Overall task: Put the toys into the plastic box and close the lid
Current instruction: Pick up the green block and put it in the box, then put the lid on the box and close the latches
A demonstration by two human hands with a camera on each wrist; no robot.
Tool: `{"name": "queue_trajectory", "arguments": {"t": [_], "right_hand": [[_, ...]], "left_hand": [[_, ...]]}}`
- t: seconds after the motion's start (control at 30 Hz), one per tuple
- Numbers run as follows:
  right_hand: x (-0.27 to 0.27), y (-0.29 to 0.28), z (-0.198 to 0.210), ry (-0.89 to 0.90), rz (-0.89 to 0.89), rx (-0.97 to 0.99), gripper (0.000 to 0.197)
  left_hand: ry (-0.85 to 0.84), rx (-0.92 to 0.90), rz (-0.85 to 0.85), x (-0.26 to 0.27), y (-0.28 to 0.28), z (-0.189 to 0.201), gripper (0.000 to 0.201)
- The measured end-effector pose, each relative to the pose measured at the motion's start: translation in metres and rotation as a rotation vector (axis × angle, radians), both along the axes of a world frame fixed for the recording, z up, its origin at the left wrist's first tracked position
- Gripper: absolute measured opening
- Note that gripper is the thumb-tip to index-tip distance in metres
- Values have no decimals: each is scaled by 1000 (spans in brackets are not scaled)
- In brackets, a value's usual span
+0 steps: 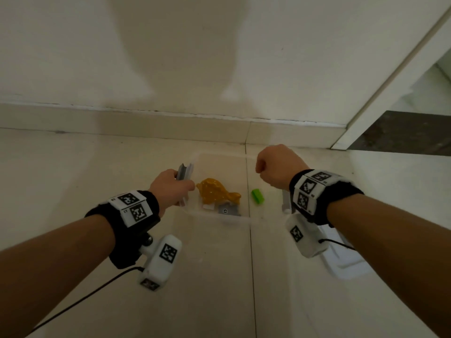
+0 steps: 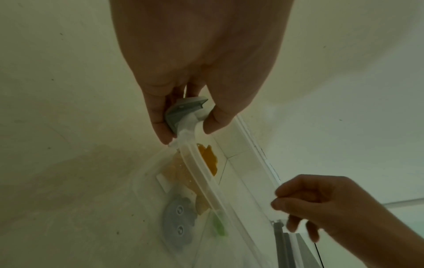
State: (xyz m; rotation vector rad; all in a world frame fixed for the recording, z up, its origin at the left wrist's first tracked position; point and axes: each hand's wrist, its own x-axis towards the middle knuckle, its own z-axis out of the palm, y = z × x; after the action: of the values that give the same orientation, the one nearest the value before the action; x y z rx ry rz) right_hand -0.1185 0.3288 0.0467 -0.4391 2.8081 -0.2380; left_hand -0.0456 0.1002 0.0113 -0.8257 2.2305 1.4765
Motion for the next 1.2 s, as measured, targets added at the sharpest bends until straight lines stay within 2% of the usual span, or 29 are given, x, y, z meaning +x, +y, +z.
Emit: {"name": "queue_trajectory", "arguments": {"t": [0.1,0.3,0.5,0.7,0.9,1.0,1.1,1.2], "right_hand": [[-5,23,18,62,-82,-129,16],[-12,74,35,57,-92,17,13],[-4,121,-11,62,-291,113,8],[15,159,-60,-257,-450,342,42],[21,161,-76,-307,-504,378,40],[21,157,-83,-299,-482,388,33],[26,156,-87,-261,-492,374,18],[29,158,-88,-246,-520,352,20]], "left_hand": [[5,-4,-14,1,2,2,38],[32,-31,-30,0,13,-2,28],[8,-1,-40,-1,16,-9,36],[21,79,20,-2,15,-15,34],[-13,175,87,-9,11,-20,48],[-3,175,91,-12,10,-25,48],[2,177,84,-12,10,-25,50],[6,177,79,-11,9,-23,51]]}}
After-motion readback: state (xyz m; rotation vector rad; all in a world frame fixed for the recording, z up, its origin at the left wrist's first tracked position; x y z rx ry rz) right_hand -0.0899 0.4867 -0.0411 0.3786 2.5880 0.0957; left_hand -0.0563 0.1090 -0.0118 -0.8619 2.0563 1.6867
